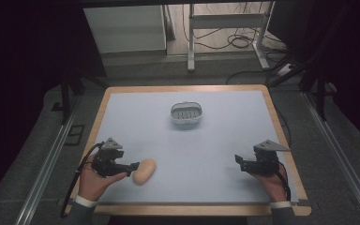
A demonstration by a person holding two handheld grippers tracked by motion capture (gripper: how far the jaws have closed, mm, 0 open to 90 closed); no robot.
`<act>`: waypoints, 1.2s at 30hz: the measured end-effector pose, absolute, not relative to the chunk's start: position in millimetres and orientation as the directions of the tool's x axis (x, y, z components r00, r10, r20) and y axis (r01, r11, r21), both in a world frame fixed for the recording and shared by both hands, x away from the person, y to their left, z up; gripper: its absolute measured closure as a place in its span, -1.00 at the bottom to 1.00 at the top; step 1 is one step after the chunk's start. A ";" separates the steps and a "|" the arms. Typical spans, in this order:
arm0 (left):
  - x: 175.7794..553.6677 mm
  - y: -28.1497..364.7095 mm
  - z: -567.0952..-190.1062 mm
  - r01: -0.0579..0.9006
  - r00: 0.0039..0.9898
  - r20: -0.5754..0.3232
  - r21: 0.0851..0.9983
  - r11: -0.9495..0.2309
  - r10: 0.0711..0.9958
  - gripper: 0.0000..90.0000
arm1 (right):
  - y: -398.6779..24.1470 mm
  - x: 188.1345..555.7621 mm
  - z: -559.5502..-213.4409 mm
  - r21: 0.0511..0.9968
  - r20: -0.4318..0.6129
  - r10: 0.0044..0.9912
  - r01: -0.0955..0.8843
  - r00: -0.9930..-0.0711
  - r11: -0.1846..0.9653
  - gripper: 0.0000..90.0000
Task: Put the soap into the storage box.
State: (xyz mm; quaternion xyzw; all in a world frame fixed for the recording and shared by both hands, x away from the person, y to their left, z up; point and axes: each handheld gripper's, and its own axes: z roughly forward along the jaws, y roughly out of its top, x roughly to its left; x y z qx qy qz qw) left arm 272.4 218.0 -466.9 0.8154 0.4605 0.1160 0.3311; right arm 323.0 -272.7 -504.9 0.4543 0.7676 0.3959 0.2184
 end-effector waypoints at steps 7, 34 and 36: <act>276.2 206.6 -469.4 0.671 0.573 -0.106 0.629 -0.392 0.812 -0.52 | -273.3 322.3 -504.9 0.806 0.025 0.870 0.525 -0.492 0.273 -0.70; 291.5 171.8 -494.7 0.712 0.591 -0.104 0.534 -0.456 0.800 -0.45 | -273.3 322.9 -507.1 0.797 0.042 0.874 0.543 -0.485 0.263 -0.70; 292.1 172.0 -496.9 0.715 0.591 -0.104 0.527 -0.460 0.800 -0.44 | -272.9 322.5 -506.8 0.798 0.041 0.875 0.543 -0.483 0.262 -0.70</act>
